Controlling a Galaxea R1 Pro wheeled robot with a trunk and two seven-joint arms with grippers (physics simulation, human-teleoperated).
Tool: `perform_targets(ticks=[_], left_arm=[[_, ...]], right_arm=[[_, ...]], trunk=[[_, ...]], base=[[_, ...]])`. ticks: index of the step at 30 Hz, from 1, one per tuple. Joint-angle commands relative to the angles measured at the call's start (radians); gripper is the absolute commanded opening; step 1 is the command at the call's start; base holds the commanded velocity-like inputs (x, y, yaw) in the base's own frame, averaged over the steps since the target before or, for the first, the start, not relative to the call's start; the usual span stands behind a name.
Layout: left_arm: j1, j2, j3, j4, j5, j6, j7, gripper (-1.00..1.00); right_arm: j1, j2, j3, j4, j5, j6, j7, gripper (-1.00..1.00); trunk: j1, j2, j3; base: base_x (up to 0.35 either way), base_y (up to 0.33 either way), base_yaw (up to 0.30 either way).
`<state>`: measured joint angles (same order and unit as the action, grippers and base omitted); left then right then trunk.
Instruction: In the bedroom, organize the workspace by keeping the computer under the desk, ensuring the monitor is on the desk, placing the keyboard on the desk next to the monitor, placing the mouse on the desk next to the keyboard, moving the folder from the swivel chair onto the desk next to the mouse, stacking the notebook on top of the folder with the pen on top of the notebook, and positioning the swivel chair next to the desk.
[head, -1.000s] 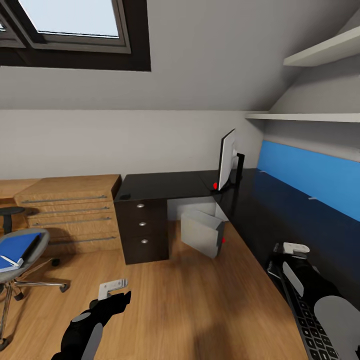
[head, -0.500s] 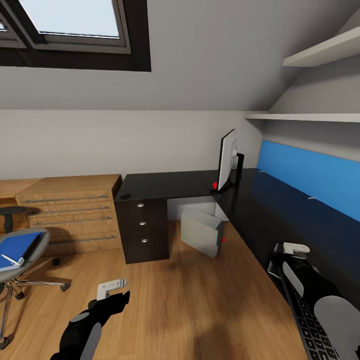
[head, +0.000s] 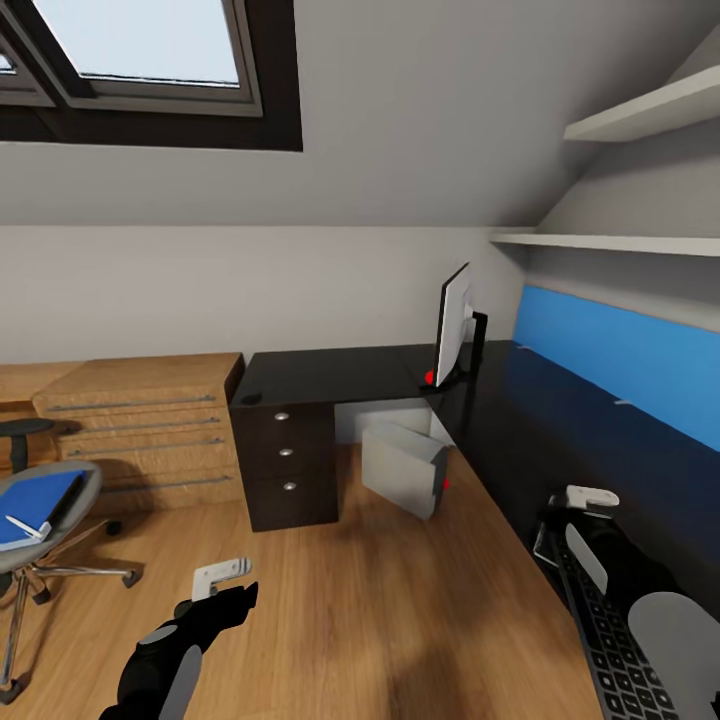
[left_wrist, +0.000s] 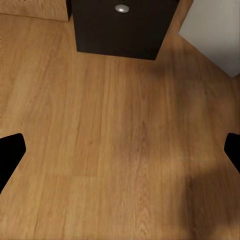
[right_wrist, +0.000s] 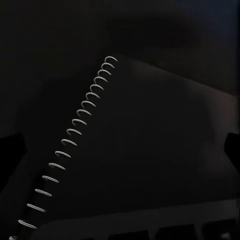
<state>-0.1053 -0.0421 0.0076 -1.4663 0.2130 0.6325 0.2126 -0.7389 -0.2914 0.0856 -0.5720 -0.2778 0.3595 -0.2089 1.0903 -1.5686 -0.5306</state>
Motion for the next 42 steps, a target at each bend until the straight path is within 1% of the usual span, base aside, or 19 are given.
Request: perform_targets(ticks=[1, 4, 5, 8, 10, 15, 17, 20, 21, 23, 24, 26, 28, 32, 33, 36, 38, 40, 42], left_arm=[[-0.001, -0.001, 0.0, -0.001, 0.011, 0.004, 0.007, 1.0], [-0.001, -0.001, 0.0, -0.001, 0.011, 0.004, 0.006, 1.0], [-0.001, -0.001, -0.002, -0.002, 0.011, 0.004, 0.005, 1.0], [-0.001, -0.001, -0.003, -0.001, 0.011, 0.004, 0.005, 1.0], [-0.001, -0.001, -0.003, -0.001, 0.011, 0.004, 0.005, 1.0], [-0.001, 0.0, -0.003, 0.0, 0.011, 0.004, 0.005, 1.0], [-0.001, 0.001, -0.002, 0.0, 0.011, 0.004, 0.005, 1.0], [-0.001, 0.001, -0.002, 0.0, 0.011, 0.004, 0.005, 1.0], [-0.001, 0.001, -0.002, -0.001, 0.011, 0.004, 0.005, 1.0], [-0.001, 0.001, -0.002, 0.0, 0.011, 0.004, 0.005, 1.0], [-0.001, 0.001, -0.002, 0.0, 0.011, 0.004, 0.005, 1.0], [-0.001, 0.001, -0.003, 0.0, 0.011, 0.004, 0.005, 1.0], [-0.001, 0.001, -0.003, -0.001, 0.011, 0.004, 0.005, 1.0], [-0.001, 0.001, -0.003, -0.001, 0.011, 0.003, 0.005, 1.0], [-0.001, 0.001, -0.003, -0.001, 0.011, 0.003, 0.005, 1.0], [-0.001, 0.001, -0.003, -0.001, 0.011, 0.003, 0.005, 1.0], [-0.001, 0.001, -0.003, 0.0, 0.011, 0.003, 0.005, 1.0], [-0.001, 0.001, -0.002, 0.0, 0.011, 0.003, 0.005, 1.0], [-0.001, 0.001, -0.002, 0.0, 0.011, 0.004, 0.005, 1.0]], right_arm=[[-0.001, -0.002, 0.008, -0.002, -0.011, 0.004, -0.009, 1.0], [-0.001, -0.002, 0.008, -0.002, -0.011, 0.003, -0.009, 1.0], [0.0, -0.002, 0.004, -0.048, -0.012, 0.004, -0.01, 1.0], [0.0, -0.002, 0.002, -0.102, -0.018, 0.009, -0.011, 1.0], [0.001, 0.0, 0.0, -0.142, -0.034, 0.015, -0.014, 1.0], [0.004, 0.002, -0.001, -0.192, -0.056, 0.026, -0.016, 1.0], [0.04, 0.004, 0.0, -0.261, -0.059, 0.031, -0.018, 1.0], [0.076, 0.004, 0.0, -0.329, -0.06, 0.042, -0.021, 1.0], [0.103, 0.005, 0.0, -0.382, -0.061, 0.057, -0.027, 1.0], [0.131, 0.006, 0.0, -0.436, -0.061, 0.076, -0.032, 1.0], [0.157, 0.008, -0.001, -0.488, -0.062, 0.098, -0.036, 1.0], [0.181, 0.011, -0.001, -0.535, -0.065, 0.118, -0.038, 1.0], [0.225, 0.021, 0.0, -0.612, -0.074, 0.148, -0.041, 1.0], [0.241, 0.037, 0.0, -0.637, -0.076, 0.157, -0.043, 1.0], [0.245, 0.048, 0.0, -0.643, -0.077, 0.159, -0.043, 1.0], [0.249, 0.067, 0.001, -0.647, -0.073, 0.16, -0.045, 1.0], [0.251, 0.088, 0.001, -0.65, -0.071, 0.16, -0.047, 1.0], [0.252, 0.116, 0.0, -0.656, -0.07, 0.161, -0.053, 1.0], [0.252, 0.132, 0.0, -0.665, -0.072, 0.161, -0.057, 1.0]], trunk=[[-0.004, 0.007, 0.002], [-0.004, 0.007, 0.002], [-0.004, 0.007, 0.002], [-0.004, 0.007, 0.002], [-0.004, 0.007, 0.002], [-0.004, 0.007, 0.002], [-0.004, 0.007, 0.002], [-0.004, 0.007, 0.002], [-0.004, 0.007, 0.002], [-0.004, 0.007, 0.002], [-0.004, 0.007, 0.002], [-0.004, 0.007, 0.002], [-0.004, 0.007, 0.002], [-0.004, 0.007, 0.002], [-0.004, 0.007, 0.002], [-0.004, 0.007, 0.002], [-0.004, 0.007, 0.002], [-0.004, 0.007, 0.002], [-0.004, 0.007, 0.002]], base=[[0.0, 0.0, 0.0], [0.0, 0.0, 0.0], [0.0, 0.0, 0.0], [0.0, 0.0, 0.0], [0.0, 0.0, 0.0], [0.0, 0.0, 0.0], [0.0, 0.0, 0.0], [0.0, 0.0, 0.0], [0.0, 0.0, 0.0], [0.0, 0.0, 0.0], [0.0, 0.0, 0.0], [0.0, 0.0, 0.0], [0.0, 0.0, 0.0], [0.0, 0.0, 0.0], [0.0, 0.0, 0.0], [0.0, 0.0, 0.0], [0.0, 0.0, 0.0], [0.0, 0.0, 0.0], [0.0, 0.0, 0.0]])
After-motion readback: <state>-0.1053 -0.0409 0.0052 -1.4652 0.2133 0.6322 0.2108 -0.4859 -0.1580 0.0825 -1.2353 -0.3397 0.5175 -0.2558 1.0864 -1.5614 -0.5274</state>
